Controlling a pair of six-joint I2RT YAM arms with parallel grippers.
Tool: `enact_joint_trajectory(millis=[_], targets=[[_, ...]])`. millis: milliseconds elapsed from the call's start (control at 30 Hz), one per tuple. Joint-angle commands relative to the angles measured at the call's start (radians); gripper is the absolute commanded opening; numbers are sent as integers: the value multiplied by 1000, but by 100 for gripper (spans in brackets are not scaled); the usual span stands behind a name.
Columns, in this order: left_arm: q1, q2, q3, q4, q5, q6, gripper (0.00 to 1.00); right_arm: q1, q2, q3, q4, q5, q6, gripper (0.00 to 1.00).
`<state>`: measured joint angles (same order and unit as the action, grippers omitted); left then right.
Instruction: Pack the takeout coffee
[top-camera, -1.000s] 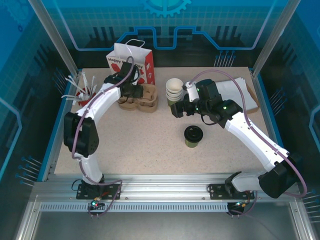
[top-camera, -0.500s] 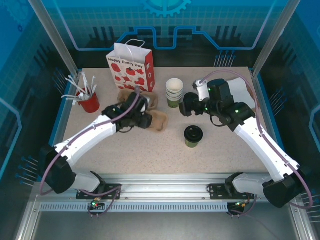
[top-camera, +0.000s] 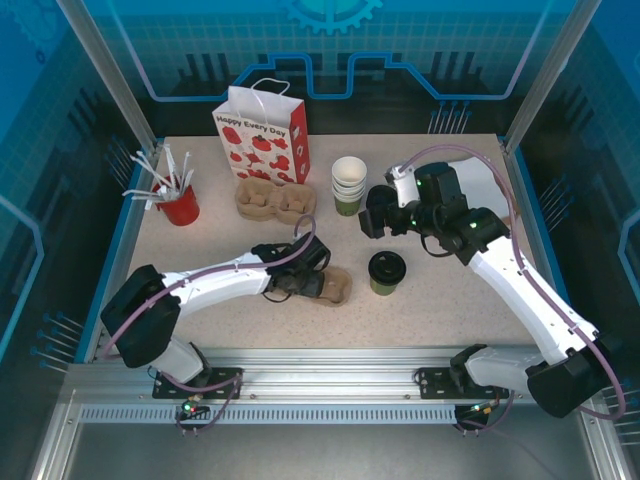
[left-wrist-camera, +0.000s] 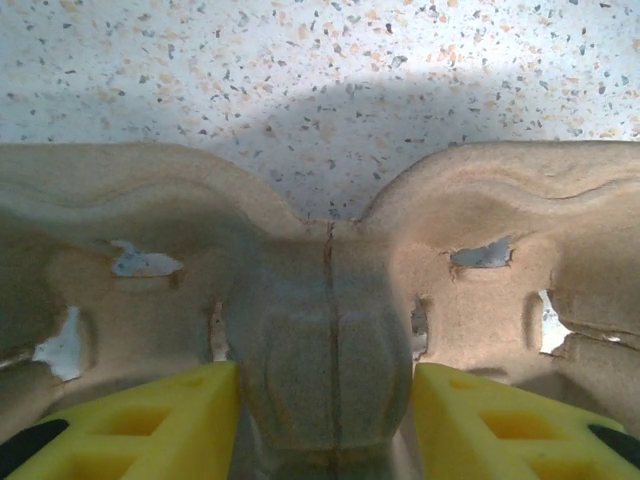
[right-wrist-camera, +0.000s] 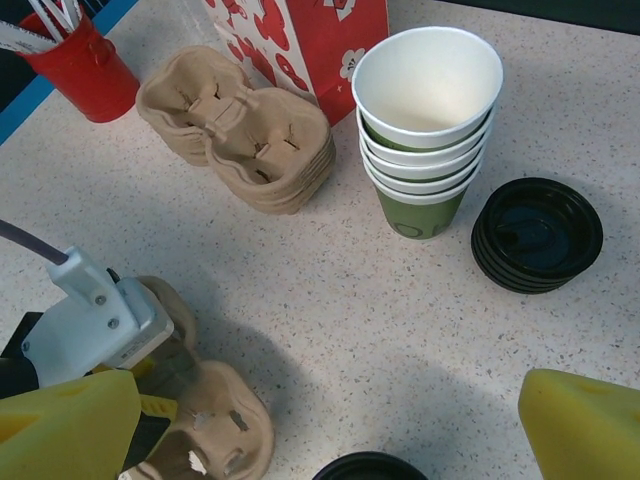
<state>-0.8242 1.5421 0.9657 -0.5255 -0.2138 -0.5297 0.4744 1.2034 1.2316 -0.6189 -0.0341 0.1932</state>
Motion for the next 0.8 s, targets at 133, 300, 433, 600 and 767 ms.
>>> enact_joint_trajectory(millis=[133, 300, 433, 600, 767], targets=[[-8, -7, 33, -10, -1, -8, 66, -11, -3, -24, -2, -26, -5, 98], [68, -125, 27, -66, 10, 43, 69, 39, -39, -39, -39, -76, -56, 98], [268, -247, -83, 33, 206, 37, 71, 181, -59, -96, -65, -106, -74, 96], [450, -220, -141, 170, 391, 5, 71, 399, -2, -219, -13, -217, -54, 91], [488, -77, -76, 240, 424, 32, 68, 581, 150, -291, 109, -248, -12, 86]])
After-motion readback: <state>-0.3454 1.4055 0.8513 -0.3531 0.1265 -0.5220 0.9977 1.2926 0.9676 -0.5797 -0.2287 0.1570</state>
